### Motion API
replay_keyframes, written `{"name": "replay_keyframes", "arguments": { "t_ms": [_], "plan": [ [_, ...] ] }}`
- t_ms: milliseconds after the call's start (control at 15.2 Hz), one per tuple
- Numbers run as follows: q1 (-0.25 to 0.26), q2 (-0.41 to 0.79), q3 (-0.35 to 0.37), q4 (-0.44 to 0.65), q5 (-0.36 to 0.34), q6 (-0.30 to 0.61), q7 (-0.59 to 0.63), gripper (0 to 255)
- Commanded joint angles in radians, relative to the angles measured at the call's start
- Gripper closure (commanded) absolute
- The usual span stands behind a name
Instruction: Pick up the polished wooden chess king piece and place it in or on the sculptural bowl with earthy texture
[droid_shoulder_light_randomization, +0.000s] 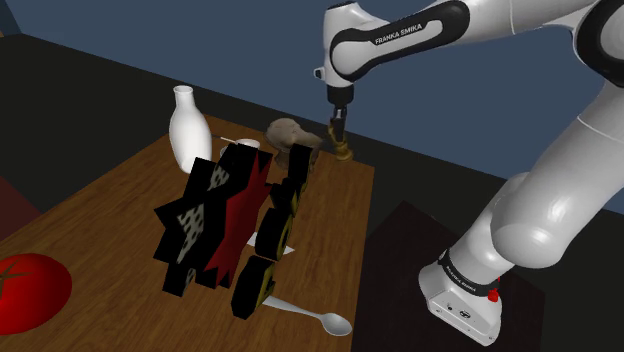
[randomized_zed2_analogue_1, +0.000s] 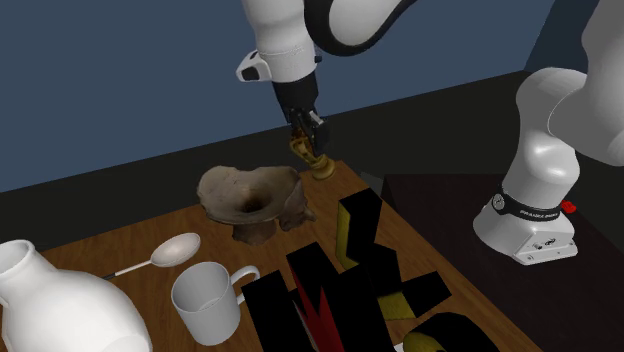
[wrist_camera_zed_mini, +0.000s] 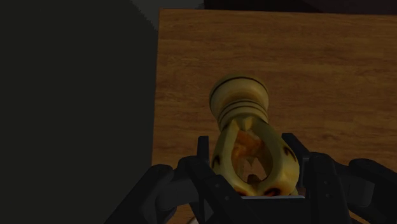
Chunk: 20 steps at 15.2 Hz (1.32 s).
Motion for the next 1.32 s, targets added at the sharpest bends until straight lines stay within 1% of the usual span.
{"name": "replay_keyframes", "arguments": {
  "t_ms": [0, 1254],
  "plan": [
    [0.001, -0.009, 0.001, 0.019, 0.002, -0.028, -0.003, 255],
    [0.005, -0.065, 0.006, 0.212, 0.009, -0.275, -0.036, 255]
  ]
}}
